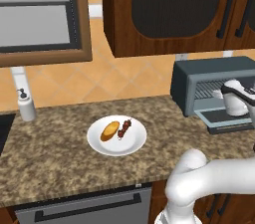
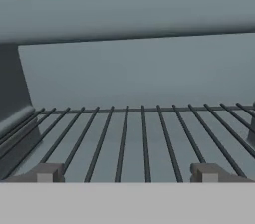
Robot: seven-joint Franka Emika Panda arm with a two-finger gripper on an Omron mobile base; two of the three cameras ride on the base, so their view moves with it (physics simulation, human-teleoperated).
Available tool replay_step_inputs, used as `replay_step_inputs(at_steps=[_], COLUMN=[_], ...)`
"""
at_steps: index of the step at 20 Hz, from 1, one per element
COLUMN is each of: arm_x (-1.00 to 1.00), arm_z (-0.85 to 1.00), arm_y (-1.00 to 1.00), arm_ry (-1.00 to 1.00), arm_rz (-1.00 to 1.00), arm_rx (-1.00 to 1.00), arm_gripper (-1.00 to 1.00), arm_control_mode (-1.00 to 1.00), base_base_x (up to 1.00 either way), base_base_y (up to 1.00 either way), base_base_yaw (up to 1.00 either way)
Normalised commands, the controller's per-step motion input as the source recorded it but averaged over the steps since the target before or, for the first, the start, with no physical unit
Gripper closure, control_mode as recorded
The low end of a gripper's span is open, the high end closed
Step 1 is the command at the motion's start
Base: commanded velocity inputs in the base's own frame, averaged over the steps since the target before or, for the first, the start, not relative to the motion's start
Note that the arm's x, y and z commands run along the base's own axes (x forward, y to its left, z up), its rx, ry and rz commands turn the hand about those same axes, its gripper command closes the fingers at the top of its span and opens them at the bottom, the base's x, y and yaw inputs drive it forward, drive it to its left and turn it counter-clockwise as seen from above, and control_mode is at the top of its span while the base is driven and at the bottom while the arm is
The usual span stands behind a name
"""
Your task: Pick up the kebab skewer and baguette bread, and place them inside the toaster oven. Close the toaster oven door and start by setting the timer.
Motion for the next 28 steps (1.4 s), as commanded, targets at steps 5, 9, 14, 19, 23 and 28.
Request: replay_step_inputs(at_steps=[5, 9, 14, 19, 23, 28], arm_x=[0.05, 0.21, 0.17, 0.0, -0.11, -0.44], arm_z=[0.0, 0.0, 0.0, -0.23, -0.56, -0.81], arm_y=[0.0, 0.0, 0.0, -0.03, -0.09, -0.01], arm_ry=[0.02, 0.0, 0.03, 0.13, 0.07, 0.07], arm_rz=[0.0, 0.0, 0.0, 0.0, 0.0, 0.0], arm_rx=[0.0, 0.0, 0.0, 0.0, 0.0, 0.0], arm_gripper=[-1.0, -1.0, -1.0, -1.0, -1.0, -1.0], arm_control_mode=[-1.0, -1.0, -1.0, -1.0, -1.0, -1.0], base_base_x=[0.0, 0.0, 0.0, 0.0, 0.0, 0.0], base_base_y=[0.0, 0.0, 0.0, 0.0, 0.0, 0.0], base_base_yaw=[0.0, 0.0, 0.0, 0.0, 0.0, 0.0])
